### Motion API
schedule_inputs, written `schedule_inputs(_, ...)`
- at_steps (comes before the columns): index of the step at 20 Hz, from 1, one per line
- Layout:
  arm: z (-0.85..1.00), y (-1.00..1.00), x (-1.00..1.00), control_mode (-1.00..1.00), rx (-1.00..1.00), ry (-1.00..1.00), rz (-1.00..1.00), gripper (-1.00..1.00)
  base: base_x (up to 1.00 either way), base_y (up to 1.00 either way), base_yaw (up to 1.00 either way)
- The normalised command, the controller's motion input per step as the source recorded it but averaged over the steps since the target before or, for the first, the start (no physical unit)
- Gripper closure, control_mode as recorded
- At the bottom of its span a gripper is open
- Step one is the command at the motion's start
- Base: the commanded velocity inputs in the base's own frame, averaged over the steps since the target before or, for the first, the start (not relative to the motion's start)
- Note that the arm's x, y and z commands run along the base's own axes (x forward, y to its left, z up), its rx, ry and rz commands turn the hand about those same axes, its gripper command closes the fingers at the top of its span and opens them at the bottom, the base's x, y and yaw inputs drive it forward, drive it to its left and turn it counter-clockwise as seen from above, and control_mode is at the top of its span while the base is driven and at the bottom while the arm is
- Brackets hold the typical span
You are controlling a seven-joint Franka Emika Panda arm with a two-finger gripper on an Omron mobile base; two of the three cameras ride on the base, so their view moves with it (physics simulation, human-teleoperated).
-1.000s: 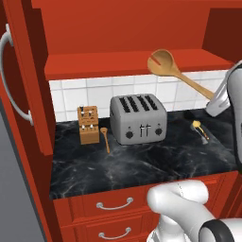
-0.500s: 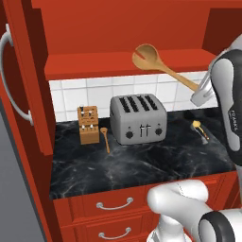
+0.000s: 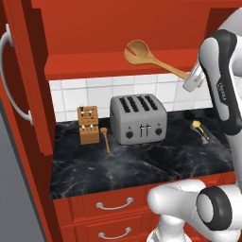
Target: Organize the utensils by type. Pick up the wooden spoons from the counter and place them in the open cabinet. Then pick up the metallic utensils from the counter and place them in the open drawer.
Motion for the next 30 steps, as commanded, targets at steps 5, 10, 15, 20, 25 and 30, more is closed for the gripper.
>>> schedule_inputs(5,-0.19,0.05,0.67,-1.00,0.00,-0.03,0.00,1.00,0.00,0.00,0.00)
schedule_inputs(10,-0.05,0.03,0.54,-1.00,0.00,-0.14,0.00,1.00,0.00,0.00,0.00)
schedule_inputs(15,0.00,0.15,0.61,-1.00,0.00,-0.08,0.00,1.00,0.00,0.00,0.00)
schedule_inputs(20,0.00,0.18,0.61,-1.00,-0.01,-0.02,0.01,1.00,0.00,0.00,0.00)
schedule_inputs(25,-0.03,0.07,0.40,-1.00,-0.01,-0.12,0.00,1.00,0.00,0.00,0.00)
schedule_inputs(30,0.00,0.06,0.35,-1.00,0.00,-0.08,0.00,1.00,0.00,0.00,0.00)
